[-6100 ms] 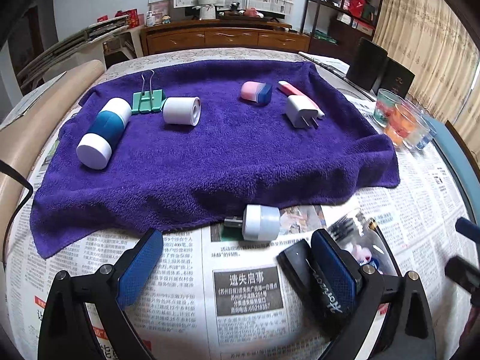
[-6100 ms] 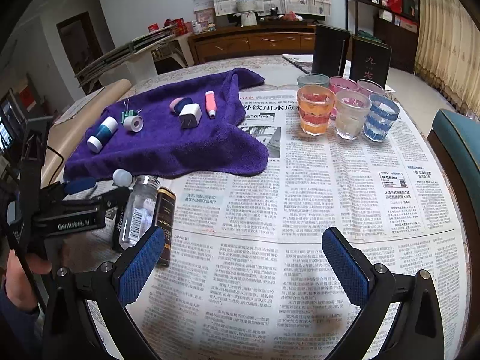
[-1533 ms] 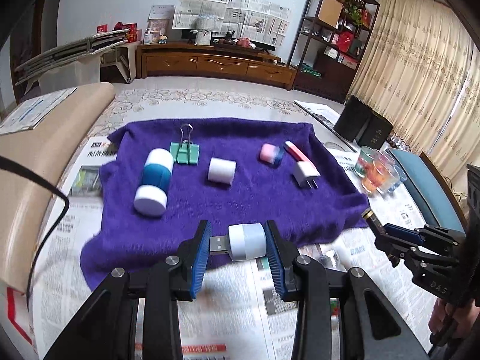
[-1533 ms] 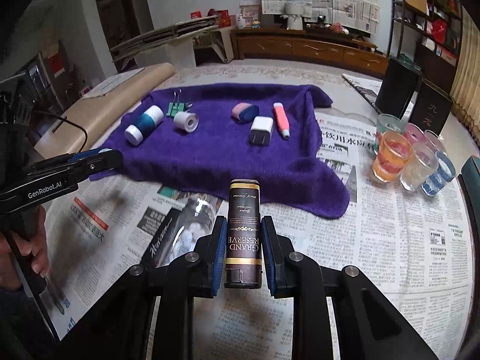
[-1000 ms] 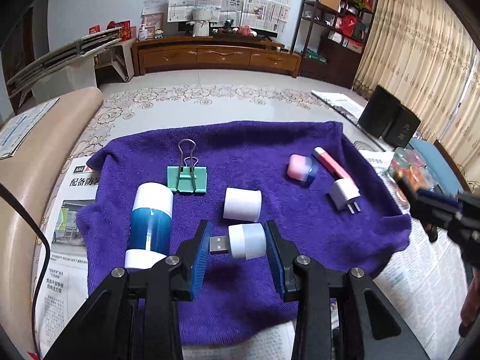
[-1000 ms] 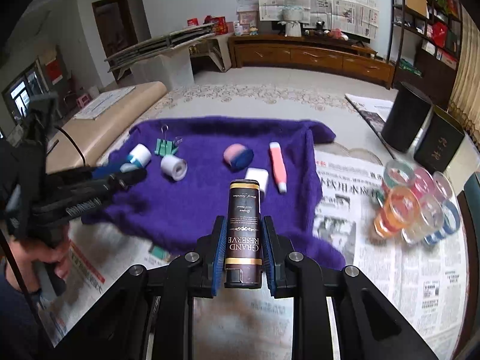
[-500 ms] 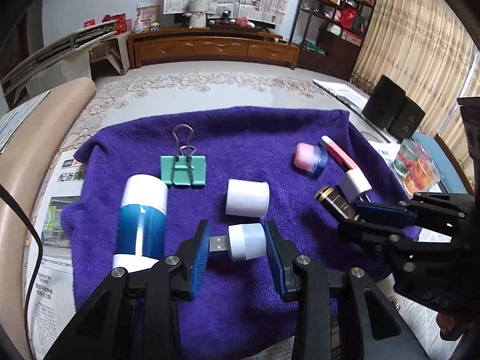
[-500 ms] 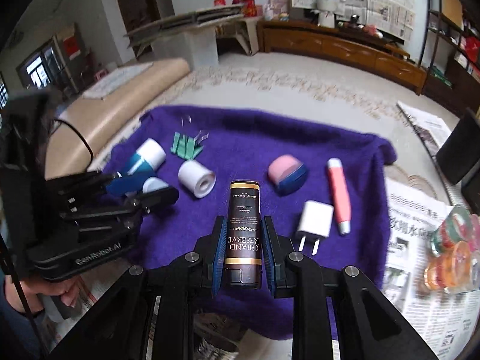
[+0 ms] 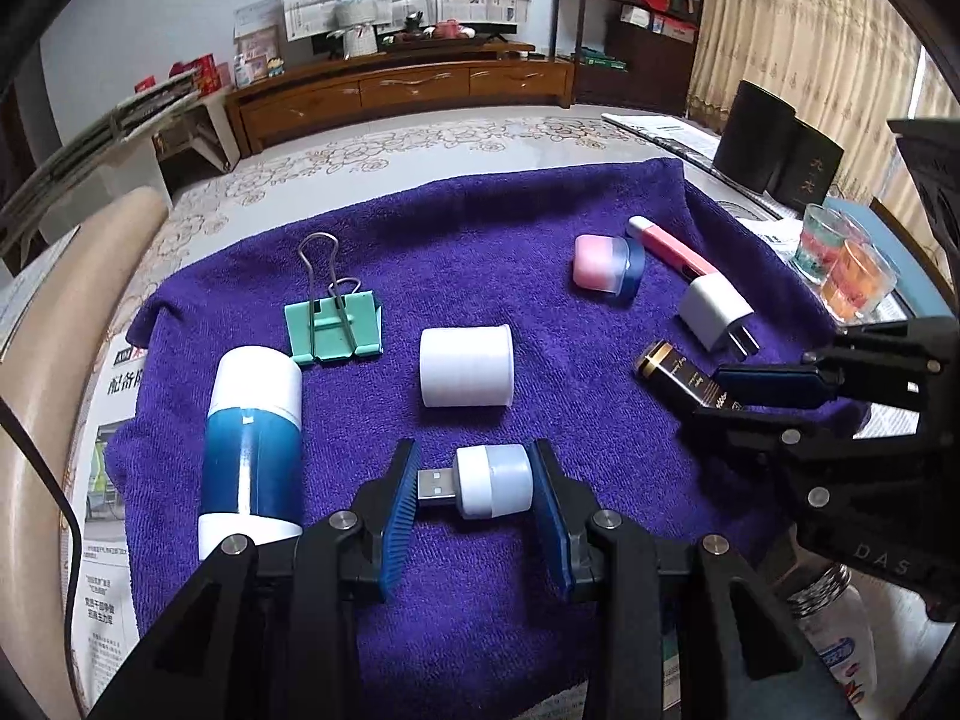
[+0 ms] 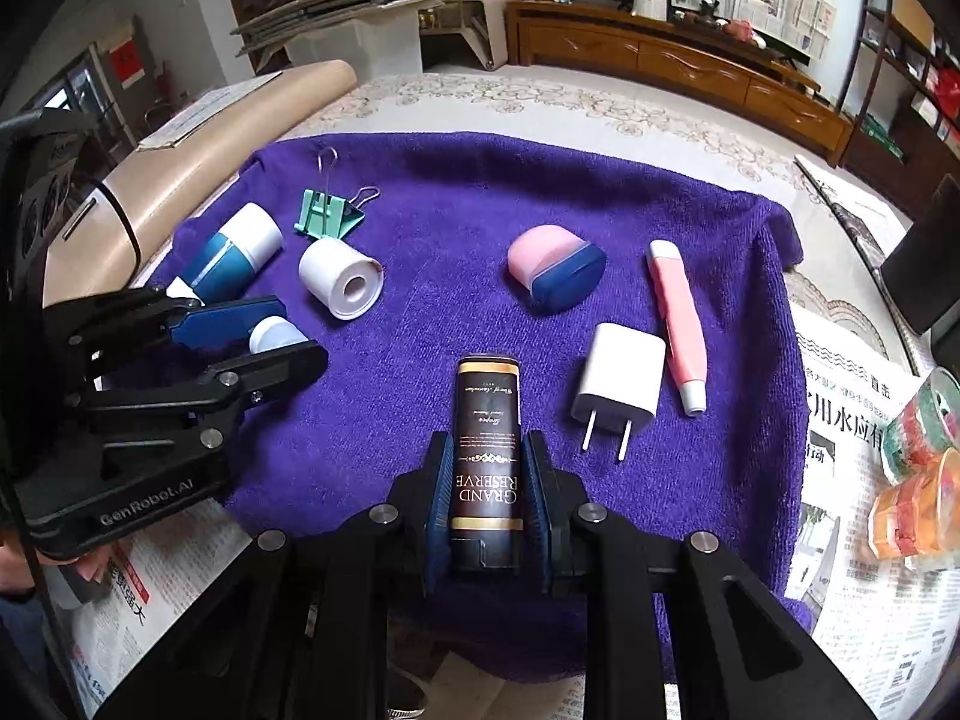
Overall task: Organize rigid objects
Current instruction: 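Place USB light on towel with left tool while right tool lays brown tube there, then open both tools and withdraw them back over the newspaper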
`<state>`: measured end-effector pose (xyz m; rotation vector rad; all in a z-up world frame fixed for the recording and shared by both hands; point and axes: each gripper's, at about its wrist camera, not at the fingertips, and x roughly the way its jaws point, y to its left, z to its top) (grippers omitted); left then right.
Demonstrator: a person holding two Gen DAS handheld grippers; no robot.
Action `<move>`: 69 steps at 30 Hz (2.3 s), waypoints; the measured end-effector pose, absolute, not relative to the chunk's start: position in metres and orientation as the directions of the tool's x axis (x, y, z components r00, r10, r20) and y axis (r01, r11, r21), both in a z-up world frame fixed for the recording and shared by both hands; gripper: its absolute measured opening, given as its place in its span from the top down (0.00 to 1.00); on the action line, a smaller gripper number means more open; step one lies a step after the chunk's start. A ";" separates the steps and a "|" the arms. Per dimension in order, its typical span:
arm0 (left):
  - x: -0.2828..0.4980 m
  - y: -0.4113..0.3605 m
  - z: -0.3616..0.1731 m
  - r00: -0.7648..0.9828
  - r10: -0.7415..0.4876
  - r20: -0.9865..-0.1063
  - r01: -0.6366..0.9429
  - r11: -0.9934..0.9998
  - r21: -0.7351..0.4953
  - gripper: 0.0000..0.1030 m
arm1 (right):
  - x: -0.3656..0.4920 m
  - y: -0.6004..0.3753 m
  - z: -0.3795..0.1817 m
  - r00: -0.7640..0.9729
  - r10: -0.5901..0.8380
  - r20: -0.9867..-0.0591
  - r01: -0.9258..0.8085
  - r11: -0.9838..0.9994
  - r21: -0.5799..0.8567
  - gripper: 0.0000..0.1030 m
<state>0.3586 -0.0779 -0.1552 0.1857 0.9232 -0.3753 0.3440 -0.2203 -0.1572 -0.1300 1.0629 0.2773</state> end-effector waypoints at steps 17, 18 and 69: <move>0.349 -0.078 -0.143 0.576 -0.272 -0.771 0.396 0.918 -0.028 0.45 | 0.332 -0.237 -0.155 0.465 0.250 -0.849 -0.296 0.948 0.117 0.71; 0.346 -0.077 -0.138 0.580 -0.279 -0.765 0.395 0.918 -0.035 0.45 | 0.330 -0.237 -0.152 0.469 0.253 -0.846 -0.294 0.948 0.121 0.71; 0.228 -0.119 -0.162 0.539 -0.185 -0.822 0.325 0.946 0.000 0.20 | 0.156 -0.333 -0.136 0.565 0.084 -0.821 0.038 0.991 0.128 0.00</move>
